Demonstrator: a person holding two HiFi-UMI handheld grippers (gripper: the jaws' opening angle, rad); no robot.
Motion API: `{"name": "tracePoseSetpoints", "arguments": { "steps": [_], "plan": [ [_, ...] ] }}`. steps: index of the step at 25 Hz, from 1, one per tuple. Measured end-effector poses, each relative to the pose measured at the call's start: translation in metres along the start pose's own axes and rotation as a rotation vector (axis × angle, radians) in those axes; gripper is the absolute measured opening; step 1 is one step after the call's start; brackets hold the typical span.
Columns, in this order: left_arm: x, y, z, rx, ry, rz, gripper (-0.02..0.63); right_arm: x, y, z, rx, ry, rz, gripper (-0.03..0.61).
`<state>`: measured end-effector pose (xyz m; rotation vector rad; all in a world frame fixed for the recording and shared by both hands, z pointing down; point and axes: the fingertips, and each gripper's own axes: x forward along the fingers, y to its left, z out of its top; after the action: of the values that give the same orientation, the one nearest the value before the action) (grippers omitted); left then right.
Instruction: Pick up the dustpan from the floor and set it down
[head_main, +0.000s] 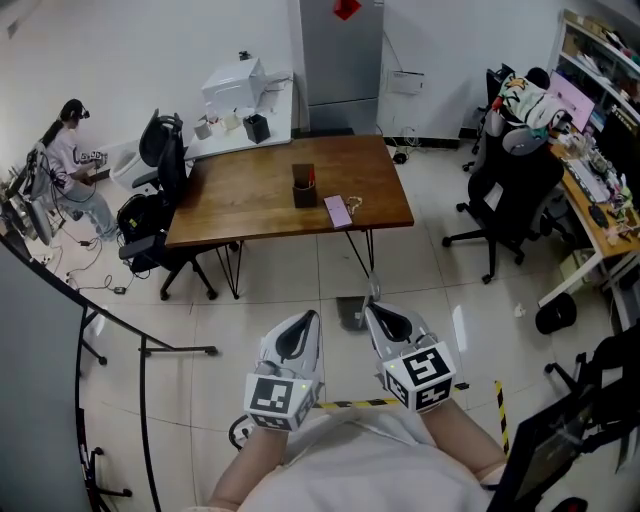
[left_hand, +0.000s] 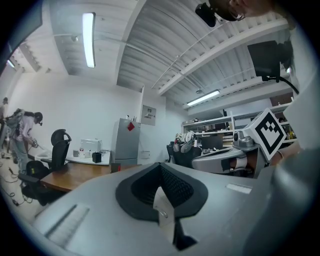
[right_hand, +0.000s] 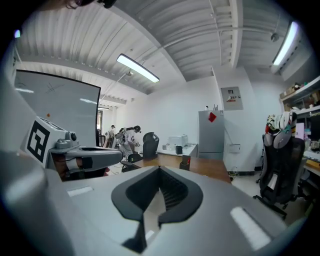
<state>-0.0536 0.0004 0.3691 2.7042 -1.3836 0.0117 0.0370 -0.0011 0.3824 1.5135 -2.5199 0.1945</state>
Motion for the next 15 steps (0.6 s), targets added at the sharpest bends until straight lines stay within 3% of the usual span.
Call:
{"name": "tracePoseSetpoints", "arguments": {
  "steps": [8, 15],
  "plan": [
    [0.005, 0.005, -0.006, 0.0, -0.003, 0.023, 0.015, 0.003, 0.0, 0.004, -0.068, -0.012, -0.002, 0.002],
    [0.012, 0.012, 0.001, 0.014, -0.007, 0.021, 0.015, 0.004, -0.007, 0.005, -0.05, -0.034, -0.027, 0.002]
  ]
}}
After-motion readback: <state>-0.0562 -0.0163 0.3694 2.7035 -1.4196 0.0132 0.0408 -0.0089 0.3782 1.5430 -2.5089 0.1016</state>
